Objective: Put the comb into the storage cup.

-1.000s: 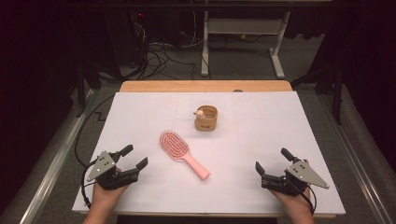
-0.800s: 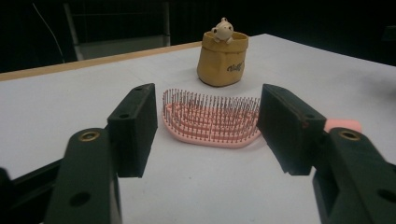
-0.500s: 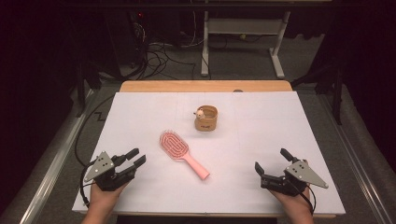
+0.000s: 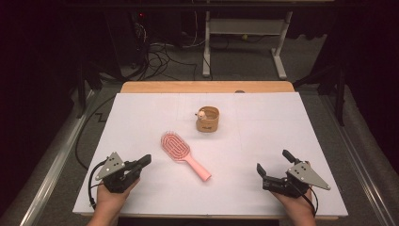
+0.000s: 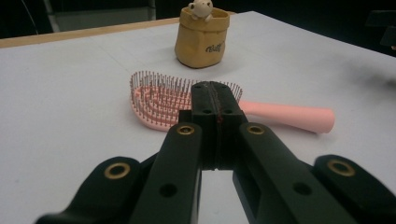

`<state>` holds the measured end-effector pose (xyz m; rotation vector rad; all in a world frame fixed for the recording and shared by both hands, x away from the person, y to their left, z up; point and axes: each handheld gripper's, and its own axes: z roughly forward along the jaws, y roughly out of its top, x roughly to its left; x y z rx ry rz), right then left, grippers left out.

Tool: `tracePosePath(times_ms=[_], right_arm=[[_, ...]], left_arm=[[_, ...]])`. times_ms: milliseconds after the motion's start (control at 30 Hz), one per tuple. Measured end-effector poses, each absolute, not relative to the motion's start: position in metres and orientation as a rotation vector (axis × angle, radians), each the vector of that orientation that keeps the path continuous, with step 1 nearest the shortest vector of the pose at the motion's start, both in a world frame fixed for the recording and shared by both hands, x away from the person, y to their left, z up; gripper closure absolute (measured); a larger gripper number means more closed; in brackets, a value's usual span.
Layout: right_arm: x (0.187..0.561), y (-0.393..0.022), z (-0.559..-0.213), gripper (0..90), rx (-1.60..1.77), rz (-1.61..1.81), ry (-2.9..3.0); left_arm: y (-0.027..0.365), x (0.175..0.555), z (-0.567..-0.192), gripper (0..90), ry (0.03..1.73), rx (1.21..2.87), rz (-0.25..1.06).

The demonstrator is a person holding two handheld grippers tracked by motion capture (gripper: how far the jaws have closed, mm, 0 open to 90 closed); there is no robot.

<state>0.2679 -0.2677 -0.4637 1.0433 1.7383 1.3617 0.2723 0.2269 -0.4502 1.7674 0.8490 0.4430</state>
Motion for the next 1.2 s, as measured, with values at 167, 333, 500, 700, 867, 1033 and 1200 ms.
tracePosePath(times_ms=[167,333,500,700,867,1033,1200], right_arm=[[0.268,-0.268,-0.463,0.3,1.04,1.363,1.738],[0.268,-0.268,-0.463,0.3,1.04,1.366,1.737],[0.268,-0.268,-0.463,0.3,1.038,1.367,1.737],[0.268,-0.268,-0.463,0.3,1.036,1.369,1.738],[0.268,-0.268,-0.463,0.3,1.034,1.372,1.742],[0.268,-0.268,-0.463,0.3,1.032,1.375,1.743],[0.268,-0.268,-0.463,0.3,1.03,1.375,1.745]], left_arm=[[0.214,0.28,-0.446,90.0,0.851,1.809,0.451],[0.194,0.293,-0.439,90.0,0.839,1.825,0.441],[0.167,0.304,-0.437,90.0,0.818,1.865,0.426],[0.141,0.316,-0.442,90.0,0.819,1.909,0.395],[0.12,0.326,-0.448,90.0,0.828,1.967,0.387],[0.101,0.332,-0.457,90.0,0.836,2.064,0.413],[0.089,0.335,-0.46,90.0,0.846,2.121,0.423]])
